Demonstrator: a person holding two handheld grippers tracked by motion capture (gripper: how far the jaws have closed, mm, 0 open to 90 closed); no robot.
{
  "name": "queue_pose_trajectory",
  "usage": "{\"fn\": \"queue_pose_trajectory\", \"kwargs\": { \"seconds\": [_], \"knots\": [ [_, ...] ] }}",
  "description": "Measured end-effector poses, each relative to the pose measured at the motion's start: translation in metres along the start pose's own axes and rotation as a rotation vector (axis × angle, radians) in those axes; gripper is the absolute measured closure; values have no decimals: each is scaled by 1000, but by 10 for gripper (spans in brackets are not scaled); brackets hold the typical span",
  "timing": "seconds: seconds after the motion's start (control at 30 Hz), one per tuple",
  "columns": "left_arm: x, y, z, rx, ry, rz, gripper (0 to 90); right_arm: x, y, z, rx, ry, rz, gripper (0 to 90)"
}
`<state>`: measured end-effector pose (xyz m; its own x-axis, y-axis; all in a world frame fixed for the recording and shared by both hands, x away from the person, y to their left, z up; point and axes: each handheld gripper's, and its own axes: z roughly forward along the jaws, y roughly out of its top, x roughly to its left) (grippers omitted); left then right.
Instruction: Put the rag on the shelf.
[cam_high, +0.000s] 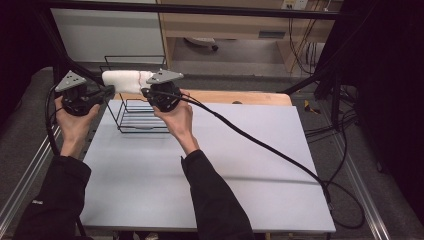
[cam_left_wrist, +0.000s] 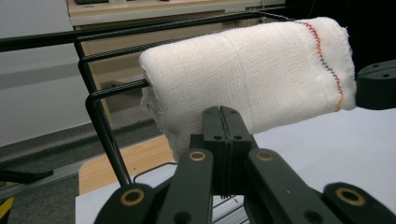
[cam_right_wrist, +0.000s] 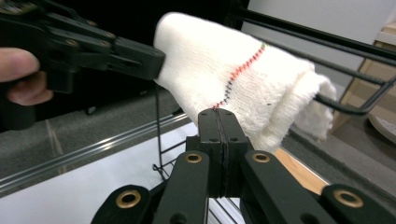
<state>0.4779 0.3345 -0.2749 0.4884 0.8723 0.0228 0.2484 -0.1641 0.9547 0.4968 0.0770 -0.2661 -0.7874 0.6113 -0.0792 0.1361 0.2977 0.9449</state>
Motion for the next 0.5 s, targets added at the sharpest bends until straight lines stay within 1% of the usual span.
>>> {"fn": "queue_pose_trajectory", "kwargs": {
  "seconds": [0.07, 0.17, 0.33, 0.43, 0.5],
  "knots": [
    [1, -2, 2, 5, 5, -2, 900, -2, -2, 5, 6, -28, -1, 900],
    [1, -4, 5, 8, 10, -7, 900, -4, -5, 10, 11, -48, 3, 900],
    [2, -4, 8, 4, 16, -8, 900, -6, -7, 15, 11, -58, 9, 897],
    [2, -4, 7, 4, 17, -9, 900, -7, -7, 15, 8, -56, 16, 887],
    [2, -4, 6, 5, 15, -8, 900, -6, -6, 13, 1, -45, 20, 875]
  ]
}}
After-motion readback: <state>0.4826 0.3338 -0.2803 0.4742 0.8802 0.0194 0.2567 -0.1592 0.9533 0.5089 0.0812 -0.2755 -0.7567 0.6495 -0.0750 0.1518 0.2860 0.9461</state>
